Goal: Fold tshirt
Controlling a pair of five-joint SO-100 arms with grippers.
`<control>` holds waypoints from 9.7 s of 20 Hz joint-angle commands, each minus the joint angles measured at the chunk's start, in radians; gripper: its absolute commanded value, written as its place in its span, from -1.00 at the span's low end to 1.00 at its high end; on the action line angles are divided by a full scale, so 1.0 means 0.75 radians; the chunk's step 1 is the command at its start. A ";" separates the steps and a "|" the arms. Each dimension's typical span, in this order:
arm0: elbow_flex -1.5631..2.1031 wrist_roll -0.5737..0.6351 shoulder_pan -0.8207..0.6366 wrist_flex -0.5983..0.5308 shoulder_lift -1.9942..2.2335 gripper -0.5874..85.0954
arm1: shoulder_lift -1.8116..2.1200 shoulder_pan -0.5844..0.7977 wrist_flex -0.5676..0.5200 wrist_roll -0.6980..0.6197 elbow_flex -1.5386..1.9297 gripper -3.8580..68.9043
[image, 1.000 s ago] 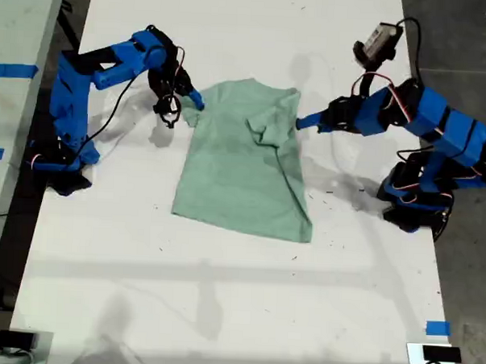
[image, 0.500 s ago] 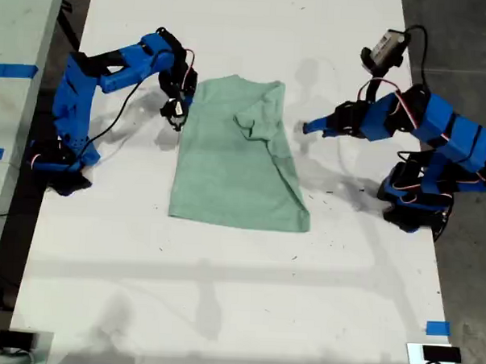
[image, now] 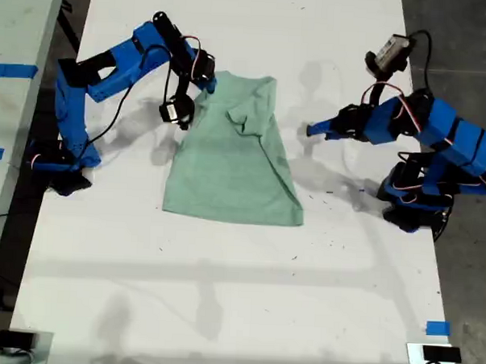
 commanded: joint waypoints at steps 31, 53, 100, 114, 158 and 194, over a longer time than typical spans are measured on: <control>1.186 -0.569 0.614 0.088 1.000 -0.42 | -0.014 -0.528 -0.045 0.219 0.245 -0.11; 1.327 -0.626 0.685 -0.006 1.139 -0.58 | -0.708 -0.575 -0.207 0.223 0.053 -0.94; 1.145 -0.904 0.699 -0.164 0.560 -0.98 | -0.417 -0.644 -0.362 0.472 -0.031 -0.48; -0.168 -0.898 0.789 -0.121 -0.436 -0.96 | -0.243 -0.648 -0.382 0.538 0.141 -0.53; 1.152 -0.894 0.935 0.372 1.538 -0.40 | 0.434 -0.722 -0.080 0.654 0.413 -0.52; 1.687 -0.565 0.879 -0.738 0.947 -0.98 | 0.475 -0.763 -0.180 0.636 0.464 -0.50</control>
